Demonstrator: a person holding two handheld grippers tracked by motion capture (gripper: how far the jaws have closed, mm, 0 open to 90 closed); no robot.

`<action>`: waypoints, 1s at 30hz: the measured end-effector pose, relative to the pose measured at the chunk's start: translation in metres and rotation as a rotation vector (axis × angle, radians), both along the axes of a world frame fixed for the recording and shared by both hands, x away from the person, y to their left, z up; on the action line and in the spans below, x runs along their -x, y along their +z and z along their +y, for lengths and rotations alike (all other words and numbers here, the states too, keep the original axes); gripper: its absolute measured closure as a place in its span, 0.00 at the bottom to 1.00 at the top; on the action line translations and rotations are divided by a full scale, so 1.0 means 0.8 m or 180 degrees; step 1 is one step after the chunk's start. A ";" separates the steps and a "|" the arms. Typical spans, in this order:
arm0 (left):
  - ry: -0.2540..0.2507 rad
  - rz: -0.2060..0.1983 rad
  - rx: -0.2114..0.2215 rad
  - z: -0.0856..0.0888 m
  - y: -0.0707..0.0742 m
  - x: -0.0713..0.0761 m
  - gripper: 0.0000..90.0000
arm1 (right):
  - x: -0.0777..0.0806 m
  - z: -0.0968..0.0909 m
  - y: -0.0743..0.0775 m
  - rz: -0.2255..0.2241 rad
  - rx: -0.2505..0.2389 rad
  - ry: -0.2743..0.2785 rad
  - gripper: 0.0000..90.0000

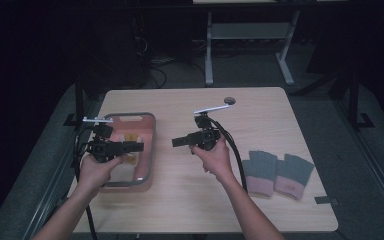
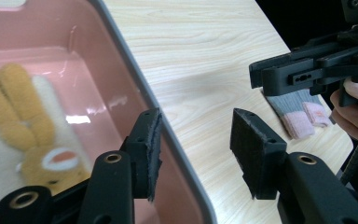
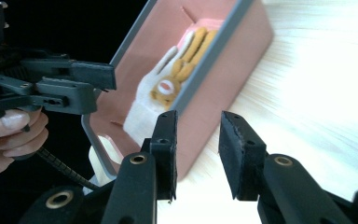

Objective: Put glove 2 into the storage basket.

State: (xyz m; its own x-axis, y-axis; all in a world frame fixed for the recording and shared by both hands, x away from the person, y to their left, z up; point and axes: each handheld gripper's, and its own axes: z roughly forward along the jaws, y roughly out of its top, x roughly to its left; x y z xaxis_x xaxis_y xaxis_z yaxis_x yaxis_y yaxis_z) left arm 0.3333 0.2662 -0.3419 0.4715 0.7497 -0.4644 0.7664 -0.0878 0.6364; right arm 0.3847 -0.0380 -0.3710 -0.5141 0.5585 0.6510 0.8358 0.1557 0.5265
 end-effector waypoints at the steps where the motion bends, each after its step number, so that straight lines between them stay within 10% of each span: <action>1: -0.0006 0.0002 0.0009 -0.003 0.001 0.000 0.59 | 0.000 -0.005 -0.001 -0.0001 -0.0002 -0.0017 0.74; 30: -0.0448 -0.0005 0.0380 -0.085 -0.002 -0.003 0.45 | 0.021 -0.118 -0.008 0.0036 -0.0067 -0.0291 0.65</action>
